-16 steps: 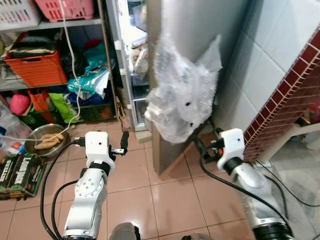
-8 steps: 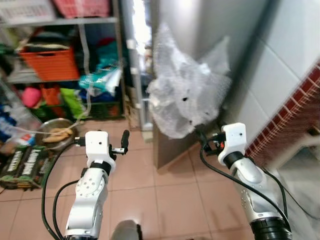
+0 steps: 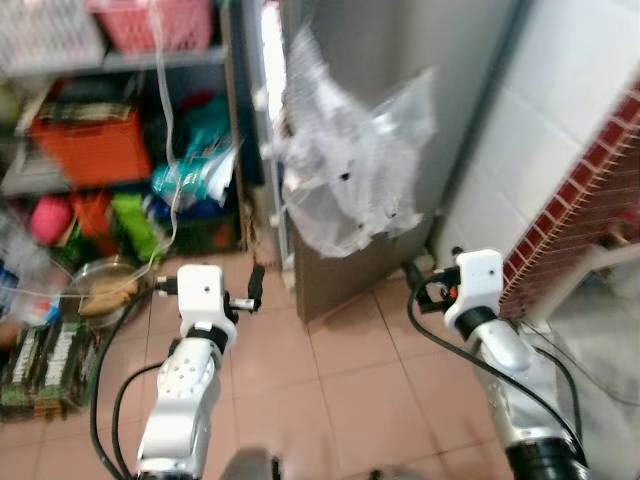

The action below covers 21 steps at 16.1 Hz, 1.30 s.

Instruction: Restocking fridge

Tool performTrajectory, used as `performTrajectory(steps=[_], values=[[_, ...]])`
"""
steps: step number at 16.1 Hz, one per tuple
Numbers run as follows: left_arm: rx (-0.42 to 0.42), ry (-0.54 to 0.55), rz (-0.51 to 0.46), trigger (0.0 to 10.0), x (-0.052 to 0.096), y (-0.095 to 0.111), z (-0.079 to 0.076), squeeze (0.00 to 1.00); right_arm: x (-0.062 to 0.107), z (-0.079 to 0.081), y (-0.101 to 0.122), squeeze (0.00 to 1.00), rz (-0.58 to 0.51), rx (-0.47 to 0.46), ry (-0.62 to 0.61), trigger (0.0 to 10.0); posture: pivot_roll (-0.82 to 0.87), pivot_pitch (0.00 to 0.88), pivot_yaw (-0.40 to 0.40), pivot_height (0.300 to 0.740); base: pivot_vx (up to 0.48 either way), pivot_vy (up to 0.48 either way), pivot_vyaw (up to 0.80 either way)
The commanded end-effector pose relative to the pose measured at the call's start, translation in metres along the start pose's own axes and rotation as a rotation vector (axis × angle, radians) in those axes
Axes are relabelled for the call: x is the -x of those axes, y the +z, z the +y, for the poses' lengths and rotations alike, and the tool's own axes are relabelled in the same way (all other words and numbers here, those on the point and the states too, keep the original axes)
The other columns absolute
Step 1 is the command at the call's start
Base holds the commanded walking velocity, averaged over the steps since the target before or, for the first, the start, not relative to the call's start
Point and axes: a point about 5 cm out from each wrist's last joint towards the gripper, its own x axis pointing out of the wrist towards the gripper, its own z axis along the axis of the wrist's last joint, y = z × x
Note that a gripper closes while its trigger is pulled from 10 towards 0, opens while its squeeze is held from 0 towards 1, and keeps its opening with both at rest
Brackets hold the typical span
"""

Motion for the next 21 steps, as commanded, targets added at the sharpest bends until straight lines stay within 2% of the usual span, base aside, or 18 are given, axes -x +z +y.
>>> performTrajectory(steps=[1,4,14,19,21], values=[[-0.017,0.029,-0.005,10.0,0.001,0.001,0.009,0.00,-0.004,0.003,0.006,0.00,-0.025,0.008,0.002,10.0,0.06,0.012,0.006,0.740,0.000,0.000,0.00],[-0.023,0.017,-0.028,10.0,0.002,0.003,0.009,0.00,-0.004,0.003,0.007,0.00,-0.040,0.032,0.001,10.0,0.06,0.015,0.011,0.740,0.110,0.000,0.00],[-0.016,0.016,-0.033,10.0,0.003,0.004,0.010,0.00,-0.002,0.004,0.003,0.00,-0.032,0.023,0.000,10.0,0.06,0.018,0.013,0.740,0.438,0.000,0.00],[-0.028,0.011,-0.034,10.0,-0.002,0.006,0.009,0.00,-0.006,-0.006,-0.001,0.00,0.023,0.065,-0.082,10.0,0.06,0.040,0.013,0.740,0.000,0.000,0.00],[-0.035,-0.003,-0.045,10.0,-0.003,0.012,0.008,0.00,-0.006,-0.008,-0.001,0.00,0.041,0.050,-0.128,10.0,0.06,0.054,0.026,0.740,0.000,0.000,0.00]])
